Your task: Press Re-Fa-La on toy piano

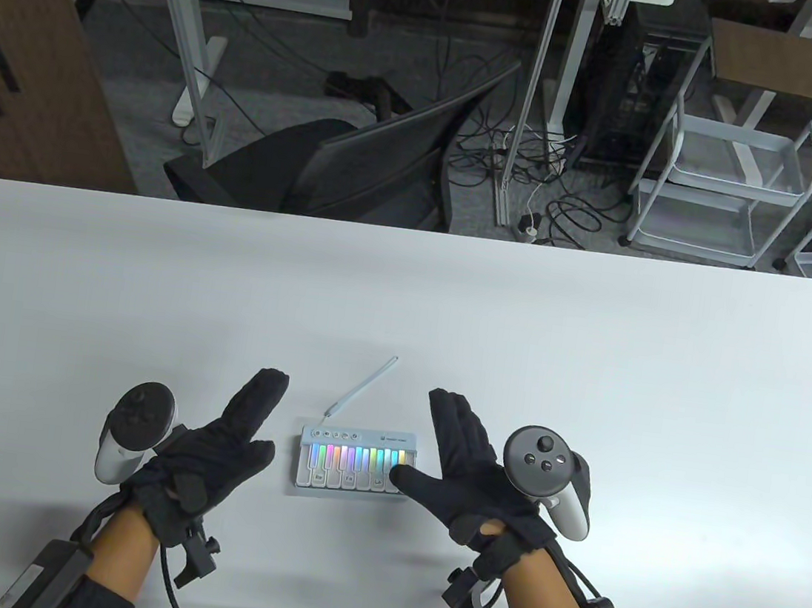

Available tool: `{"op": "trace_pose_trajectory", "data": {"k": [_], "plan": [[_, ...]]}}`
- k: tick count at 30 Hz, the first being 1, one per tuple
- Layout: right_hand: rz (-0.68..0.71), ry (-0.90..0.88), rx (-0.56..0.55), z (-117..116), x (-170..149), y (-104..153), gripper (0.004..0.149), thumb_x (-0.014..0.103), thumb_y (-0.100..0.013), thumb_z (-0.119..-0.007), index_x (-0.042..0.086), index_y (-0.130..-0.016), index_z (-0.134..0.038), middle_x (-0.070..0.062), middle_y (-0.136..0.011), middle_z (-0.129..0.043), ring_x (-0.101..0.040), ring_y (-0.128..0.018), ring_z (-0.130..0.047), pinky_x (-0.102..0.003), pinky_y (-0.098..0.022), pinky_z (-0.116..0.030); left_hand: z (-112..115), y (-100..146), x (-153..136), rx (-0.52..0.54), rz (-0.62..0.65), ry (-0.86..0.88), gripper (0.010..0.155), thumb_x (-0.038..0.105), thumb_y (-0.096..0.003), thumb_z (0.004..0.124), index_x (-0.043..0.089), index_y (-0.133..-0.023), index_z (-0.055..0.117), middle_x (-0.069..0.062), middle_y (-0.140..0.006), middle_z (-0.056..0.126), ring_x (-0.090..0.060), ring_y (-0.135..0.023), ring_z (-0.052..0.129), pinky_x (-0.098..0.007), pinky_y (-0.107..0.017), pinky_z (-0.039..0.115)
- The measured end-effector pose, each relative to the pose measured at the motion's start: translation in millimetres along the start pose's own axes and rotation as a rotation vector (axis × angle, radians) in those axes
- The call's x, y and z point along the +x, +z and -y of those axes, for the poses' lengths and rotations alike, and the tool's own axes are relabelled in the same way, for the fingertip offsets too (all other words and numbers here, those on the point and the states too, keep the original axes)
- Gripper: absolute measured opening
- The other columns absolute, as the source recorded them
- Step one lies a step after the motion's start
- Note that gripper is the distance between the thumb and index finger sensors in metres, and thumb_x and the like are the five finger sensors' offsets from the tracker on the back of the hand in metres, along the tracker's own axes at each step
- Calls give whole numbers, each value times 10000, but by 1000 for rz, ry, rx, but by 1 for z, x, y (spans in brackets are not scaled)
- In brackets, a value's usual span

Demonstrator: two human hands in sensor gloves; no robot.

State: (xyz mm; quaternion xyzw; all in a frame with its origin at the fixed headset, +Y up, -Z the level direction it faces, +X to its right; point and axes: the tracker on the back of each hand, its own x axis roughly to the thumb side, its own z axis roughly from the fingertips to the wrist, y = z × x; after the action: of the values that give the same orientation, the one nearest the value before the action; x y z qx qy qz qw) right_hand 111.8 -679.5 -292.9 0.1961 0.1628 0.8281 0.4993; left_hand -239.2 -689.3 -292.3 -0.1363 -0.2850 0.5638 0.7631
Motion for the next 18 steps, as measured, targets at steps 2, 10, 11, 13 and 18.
{"op": "trace_pose_trajectory", "data": {"k": [2,10,11,13,18], "plan": [[-1,-1,1,0,0,0,988,717,-439,-817,363,-1059,-135,-57,-1128,-61,-453,-1074,-80,-699,-664,-130,0,0,0,-2,-1,-1,924,811,-478,635,355,-1141,180,-30,-1175,16,-392,-1097,-42,-706,-630,74],[-1,-1,2,0,0,0,985,716,-441,-817,363,-1059,-136,-59,-1128,-62,-454,-1074,-81,-699,-663,-131,0,0,0,-1,-1,0,926,812,-477,635,353,-1141,181,-30,-1175,18,-392,-1098,-42,-706,-630,74],[-2,-2,2,0,0,0,986,716,-440,-818,362,-1059,-137,-58,-1128,-62,-454,-1074,-82,-699,-663,-132,0,0,0,-2,-1,-1,925,812,-478,634,353,-1141,180,-29,-1175,18,-392,-1097,-41,-705,-630,74],[-3,0,3,0,0,0,985,716,-441,-817,362,-1059,-137,-58,-1128,-62,-454,-1074,-81,-699,-663,-132,0,0,0,-2,-1,-1,925,811,-478,635,354,-1141,181,-32,-1175,17,-393,-1097,-42,-706,-629,74],[-9,1,5,-1,0,0,985,715,-440,-817,362,-1059,-137,-59,-1128,-63,-454,-1074,-83,-699,-663,-132,0,0,0,-2,-2,-1,926,811,-478,636,353,-1142,181,-30,-1175,18,-393,-1097,-41,-706,-629,74]]}}
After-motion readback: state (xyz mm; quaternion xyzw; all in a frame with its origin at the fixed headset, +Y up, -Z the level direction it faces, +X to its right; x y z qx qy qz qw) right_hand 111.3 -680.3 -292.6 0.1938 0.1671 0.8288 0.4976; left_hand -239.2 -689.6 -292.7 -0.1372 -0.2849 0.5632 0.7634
